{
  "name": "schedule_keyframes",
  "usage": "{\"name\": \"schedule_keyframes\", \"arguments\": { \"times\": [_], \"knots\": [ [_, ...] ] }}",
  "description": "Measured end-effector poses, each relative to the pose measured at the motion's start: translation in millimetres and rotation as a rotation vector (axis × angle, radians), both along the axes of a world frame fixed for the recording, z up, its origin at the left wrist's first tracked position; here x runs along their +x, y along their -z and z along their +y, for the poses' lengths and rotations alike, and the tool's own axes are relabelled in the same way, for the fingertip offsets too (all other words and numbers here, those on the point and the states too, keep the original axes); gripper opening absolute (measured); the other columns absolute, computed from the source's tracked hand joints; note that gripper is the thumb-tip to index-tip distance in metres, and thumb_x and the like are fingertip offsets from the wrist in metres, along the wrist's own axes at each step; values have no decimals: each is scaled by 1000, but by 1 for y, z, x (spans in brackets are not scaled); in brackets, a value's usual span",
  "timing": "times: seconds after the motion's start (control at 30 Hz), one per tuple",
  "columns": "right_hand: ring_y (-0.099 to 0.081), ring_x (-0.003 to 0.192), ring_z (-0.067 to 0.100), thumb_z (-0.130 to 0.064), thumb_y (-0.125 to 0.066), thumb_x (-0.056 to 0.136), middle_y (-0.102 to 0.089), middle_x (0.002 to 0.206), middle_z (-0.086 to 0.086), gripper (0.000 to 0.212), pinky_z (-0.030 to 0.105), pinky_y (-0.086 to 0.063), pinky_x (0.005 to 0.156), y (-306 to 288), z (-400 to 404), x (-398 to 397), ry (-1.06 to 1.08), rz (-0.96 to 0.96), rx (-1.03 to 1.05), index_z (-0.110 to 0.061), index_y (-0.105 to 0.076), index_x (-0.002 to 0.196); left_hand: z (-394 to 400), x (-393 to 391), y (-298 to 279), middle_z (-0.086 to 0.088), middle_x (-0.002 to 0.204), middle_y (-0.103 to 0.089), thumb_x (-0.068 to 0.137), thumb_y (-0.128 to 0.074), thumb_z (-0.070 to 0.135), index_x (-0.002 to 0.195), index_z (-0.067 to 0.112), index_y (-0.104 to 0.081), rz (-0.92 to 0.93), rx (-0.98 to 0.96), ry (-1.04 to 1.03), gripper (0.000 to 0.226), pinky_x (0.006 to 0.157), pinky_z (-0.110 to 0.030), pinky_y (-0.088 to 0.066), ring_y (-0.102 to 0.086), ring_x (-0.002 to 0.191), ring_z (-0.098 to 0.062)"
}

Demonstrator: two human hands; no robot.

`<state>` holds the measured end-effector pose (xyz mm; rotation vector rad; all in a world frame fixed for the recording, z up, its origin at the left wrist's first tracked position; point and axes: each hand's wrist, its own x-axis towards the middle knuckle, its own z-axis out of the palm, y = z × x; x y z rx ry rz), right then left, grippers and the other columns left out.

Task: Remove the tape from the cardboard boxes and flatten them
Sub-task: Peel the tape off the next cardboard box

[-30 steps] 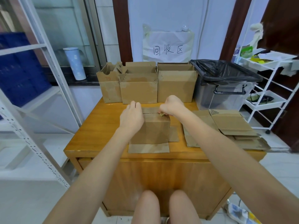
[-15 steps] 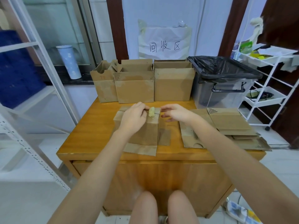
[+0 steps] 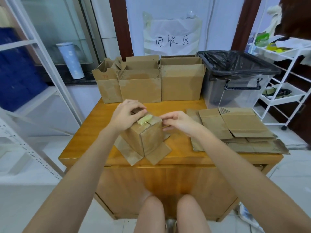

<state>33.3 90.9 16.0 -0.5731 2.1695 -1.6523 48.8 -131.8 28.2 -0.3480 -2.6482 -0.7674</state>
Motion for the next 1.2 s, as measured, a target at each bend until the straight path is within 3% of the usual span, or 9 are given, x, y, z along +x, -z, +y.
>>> {"name": "schedule_keyframes", "arguments": {
  "times": [0.13,0.3,0.4,0.6,0.67,0.73,0.83,0.93,1.2],
  "knots": [
    [-68,88,7,-4,-66,88,-70,99,-3,31,20,-53,85,2,1,19,-20,46,4,-7,-64,118,-16,-7,-5,25,109,-63,74,-62,65,95,46,-68,-114,86,129,29,105,-24,-29,-44,126,-2],
    [-66,66,2,-11,-75,81,-68,78,-13,15,17,-55,74,5,-12,32,84,154,-5,-18,-70,93,-20,-9,-8,25,106,-66,71,-72,38,94,35,-72,-260,255,221,23,98,-6,-31,-44,126,3],
    [-65,73,1,-12,-78,79,-67,81,-15,19,16,-54,76,7,-15,34,81,177,-9,-25,-68,87,-24,-10,-9,30,101,-67,71,-73,35,94,30,-74,-267,271,247,24,100,-8,-34,-46,124,6],
    [-64,96,3,-11,-74,82,-66,103,-7,30,17,-50,89,18,-18,40,35,192,-43,-13,-66,111,-26,-12,-15,12,95,-74,79,-75,4,79,18,-77,-264,371,235,14,100,-17,-41,-58,115,-2],
    [-59,110,7,-11,-72,84,-61,119,-2,44,22,-50,95,22,-23,41,32,188,-83,-10,-57,126,-24,-12,-14,11,91,-75,79,-74,2,74,20,-77,-240,397,222,19,97,-14,-42,-60,112,-2],
    [-56,115,9,-10,-71,85,-58,125,0,46,23,-50,95,25,-26,42,19,194,-112,-11,-54,128,-21,-12,-11,12,88,-75,79,-75,3,69,28,-77,-200,418,213,28,95,-12,-44,-61,110,-2],
    [-59,104,8,-8,-70,85,-60,111,-3,35,23,-51,90,29,-27,43,33,205,-137,-11,-57,118,-21,-13,-7,14,86,-74,79,-75,4,68,32,-77,-170,419,216,30,96,-14,-44,-61,109,-2],
    [-60,90,5,-4,-69,85,-61,98,-6,26,22,-51,87,33,-28,43,52,209,-158,-10,-58,108,-21,-13,-8,16,85,-74,80,-74,3,74,19,-76,-158,384,217,17,97,-15,-44,-61,110,-2],
    [-60,79,-3,-1,-71,83,-60,90,-5,22,17,-50,80,41,-31,44,57,219,-210,-9,-59,100,-18,-14,-6,17,84,-73,79,-74,2,76,15,-75,-152,377,222,13,98,-19,-45,-61,111,-6]
  ]
}}
